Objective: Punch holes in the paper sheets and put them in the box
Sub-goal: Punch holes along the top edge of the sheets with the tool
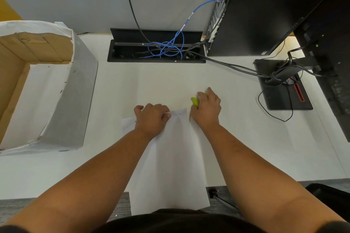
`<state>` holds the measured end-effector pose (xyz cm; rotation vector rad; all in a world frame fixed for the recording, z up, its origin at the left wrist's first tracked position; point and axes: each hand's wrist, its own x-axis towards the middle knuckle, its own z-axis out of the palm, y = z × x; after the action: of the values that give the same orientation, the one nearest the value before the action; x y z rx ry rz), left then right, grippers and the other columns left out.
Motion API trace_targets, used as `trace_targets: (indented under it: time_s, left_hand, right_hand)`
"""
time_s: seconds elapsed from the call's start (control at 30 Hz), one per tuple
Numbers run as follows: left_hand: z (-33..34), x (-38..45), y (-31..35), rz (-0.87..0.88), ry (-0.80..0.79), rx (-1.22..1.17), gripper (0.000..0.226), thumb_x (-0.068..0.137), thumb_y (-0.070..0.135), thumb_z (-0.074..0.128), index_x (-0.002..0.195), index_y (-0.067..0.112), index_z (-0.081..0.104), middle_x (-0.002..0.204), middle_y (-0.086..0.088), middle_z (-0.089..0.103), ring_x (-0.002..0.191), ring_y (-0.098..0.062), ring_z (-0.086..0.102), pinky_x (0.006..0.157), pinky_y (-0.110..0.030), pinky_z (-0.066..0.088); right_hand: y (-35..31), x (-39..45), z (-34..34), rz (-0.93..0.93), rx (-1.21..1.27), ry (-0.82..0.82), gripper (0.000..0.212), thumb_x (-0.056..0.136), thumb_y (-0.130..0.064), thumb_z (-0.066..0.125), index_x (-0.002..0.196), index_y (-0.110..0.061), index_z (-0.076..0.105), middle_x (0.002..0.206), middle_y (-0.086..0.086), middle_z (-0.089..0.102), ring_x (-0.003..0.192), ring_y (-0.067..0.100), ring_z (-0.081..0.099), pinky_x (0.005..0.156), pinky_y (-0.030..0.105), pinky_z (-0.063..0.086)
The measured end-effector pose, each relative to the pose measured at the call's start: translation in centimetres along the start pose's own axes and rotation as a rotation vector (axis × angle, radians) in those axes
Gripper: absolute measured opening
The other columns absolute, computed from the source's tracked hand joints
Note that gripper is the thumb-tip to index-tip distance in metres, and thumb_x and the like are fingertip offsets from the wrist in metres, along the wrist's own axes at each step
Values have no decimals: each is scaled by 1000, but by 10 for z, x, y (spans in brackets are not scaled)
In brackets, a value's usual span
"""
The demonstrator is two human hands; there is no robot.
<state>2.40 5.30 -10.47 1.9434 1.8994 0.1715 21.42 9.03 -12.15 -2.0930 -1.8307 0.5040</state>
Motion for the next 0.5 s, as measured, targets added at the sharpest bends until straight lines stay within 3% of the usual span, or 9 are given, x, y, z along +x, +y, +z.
trace_targets:
  time_s: [0.1,0.2,0.27,0.33,0.4,0.5]
  left_hand:
    - [-3,0,-1,4,18,1,26,98,36,39,95,32,65,92,11,63,96,-17,52,98,-44,20]
    - [-5,2,-2,7,39,6,26,98,37,40,93,32,65,91,10,64,94,-17,53,97,-44,21]
    - [-7,2,-3,-1,50,-4,25,97,37,40,91,32,64,89,11,64,92,-17,54,96,-45,22]
    - [-9,3,-5,-5,65,-11,25,97,37,41,90,32,64,87,11,63,91,-17,54,96,-45,23]
    - [-11,4,-7,1,87,-15,24,97,38,41,89,33,63,88,11,63,91,-17,55,95,-44,24]
    - [-14,4,-8,12,116,-43,24,98,36,41,92,33,64,91,11,64,91,-16,55,94,-43,23]
  right_hand:
    - [-10,-3,-8,-133,170,144,30,87,-3,57,114,-12,67,121,9,55,111,30,46,94,41,43]
    - [-22,-8,-16,-212,354,14,26,89,0,52,107,-9,69,108,6,58,95,18,54,86,11,38]
    - [-29,-13,-20,-192,437,-103,25,93,-4,52,112,-8,67,111,6,60,92,11,55,82,2,36]
    - [-34,-19,-23,-86,539,-221,28,95,-9,51,121,-11,61,114,1,62,98,9,56,85,7,40]
    - [-33,-25,-20,50,658,-315,31,94,-12,53,125,-15,54,101,-5,62,93,9,57,82,16,44]
    - [-25,-29,-14,217,810,-499,32,86,-15,60,118,-15,56,91,1,63,88,20,63,79,33,51]
